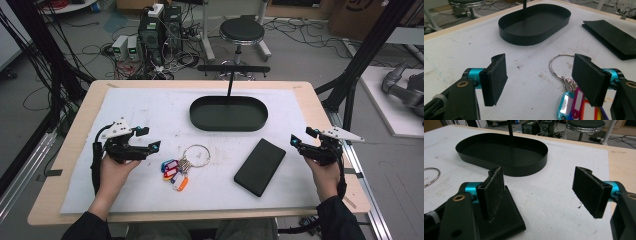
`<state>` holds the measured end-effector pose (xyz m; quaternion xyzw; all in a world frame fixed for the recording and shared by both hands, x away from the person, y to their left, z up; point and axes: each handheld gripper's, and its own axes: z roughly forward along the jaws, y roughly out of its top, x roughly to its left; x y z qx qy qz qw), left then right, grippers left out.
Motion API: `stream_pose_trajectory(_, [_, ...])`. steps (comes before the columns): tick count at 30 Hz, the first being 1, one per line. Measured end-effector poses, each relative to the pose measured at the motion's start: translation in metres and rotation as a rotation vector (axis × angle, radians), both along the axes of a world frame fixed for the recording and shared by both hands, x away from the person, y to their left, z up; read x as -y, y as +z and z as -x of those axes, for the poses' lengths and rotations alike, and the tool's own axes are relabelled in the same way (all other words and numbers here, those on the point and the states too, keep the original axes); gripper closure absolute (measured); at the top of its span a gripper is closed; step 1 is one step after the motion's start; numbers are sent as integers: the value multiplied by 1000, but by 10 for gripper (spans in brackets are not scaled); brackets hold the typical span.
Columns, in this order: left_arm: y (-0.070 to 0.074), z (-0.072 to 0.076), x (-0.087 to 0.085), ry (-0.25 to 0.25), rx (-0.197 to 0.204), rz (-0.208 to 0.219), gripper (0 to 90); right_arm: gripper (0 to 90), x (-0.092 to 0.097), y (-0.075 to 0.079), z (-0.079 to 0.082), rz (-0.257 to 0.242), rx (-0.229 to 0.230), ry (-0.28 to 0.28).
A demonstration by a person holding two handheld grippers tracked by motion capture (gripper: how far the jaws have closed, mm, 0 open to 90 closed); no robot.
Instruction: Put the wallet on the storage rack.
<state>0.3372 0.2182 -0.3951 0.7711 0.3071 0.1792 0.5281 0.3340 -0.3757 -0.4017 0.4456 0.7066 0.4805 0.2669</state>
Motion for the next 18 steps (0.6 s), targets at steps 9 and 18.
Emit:
stream_pose_trajectory(9, [4,2,-1,-8,-7,27,265,262,-1,-1,-4,6,11,-5])
stream_pose_trajectory(18, [6,-2,8,-13,-11,34,279,262,2,0,-3,1,16,-16])
